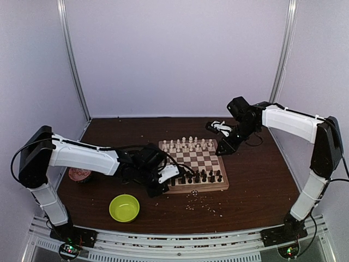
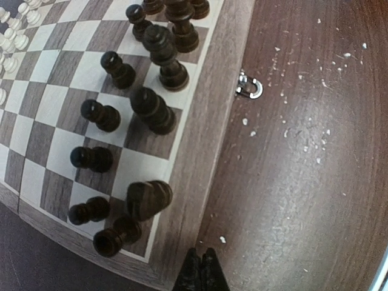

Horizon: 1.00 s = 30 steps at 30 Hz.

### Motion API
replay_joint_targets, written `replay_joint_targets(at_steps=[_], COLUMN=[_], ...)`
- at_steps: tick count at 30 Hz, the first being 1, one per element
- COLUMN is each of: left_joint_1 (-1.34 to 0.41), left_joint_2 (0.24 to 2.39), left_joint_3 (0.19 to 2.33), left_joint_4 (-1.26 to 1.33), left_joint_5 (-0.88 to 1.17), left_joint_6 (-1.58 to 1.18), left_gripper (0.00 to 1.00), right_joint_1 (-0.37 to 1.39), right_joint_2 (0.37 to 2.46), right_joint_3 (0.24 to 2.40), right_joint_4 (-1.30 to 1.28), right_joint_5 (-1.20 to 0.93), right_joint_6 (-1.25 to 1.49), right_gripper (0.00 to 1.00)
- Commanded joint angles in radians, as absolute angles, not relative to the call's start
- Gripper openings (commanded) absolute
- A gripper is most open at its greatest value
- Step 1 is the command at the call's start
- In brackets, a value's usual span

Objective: Set up the chess pieces on the board
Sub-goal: Adjust the knight at g8.

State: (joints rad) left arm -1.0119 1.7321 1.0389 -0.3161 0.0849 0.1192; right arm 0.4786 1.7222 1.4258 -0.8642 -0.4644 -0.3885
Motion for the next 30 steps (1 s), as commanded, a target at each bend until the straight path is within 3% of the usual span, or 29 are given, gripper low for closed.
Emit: replay_joint_targets(at_steps=[1,21,30], left_joint_1=[-1.019,-1.019,-1.034], left_joint_2=[1.773,1.876,1.760], left_joint_3=[1.107,1.192,1.178], left_joint_4=[-0.298,-0.324,-0.397], left_joint_5=[0.035,-0.003,0.032], left_joint_6=[0.155,0.174,0.193], left_gripper=[0.00,0.00,0.00], right_joint_1=[0.467,0.449,0.434], right_joint_2=[1.681,1.686,1.667], right_joint_3=[1.410,1.394,1.433], right_joint_4=[-0.828,-0.823,-0.865], right_joint_5=[-0.496,-0.518,-0.525], right_joint_6=[-0.382,-0.385,-0.397], right_gripper=[0.29,0.29,0.29])
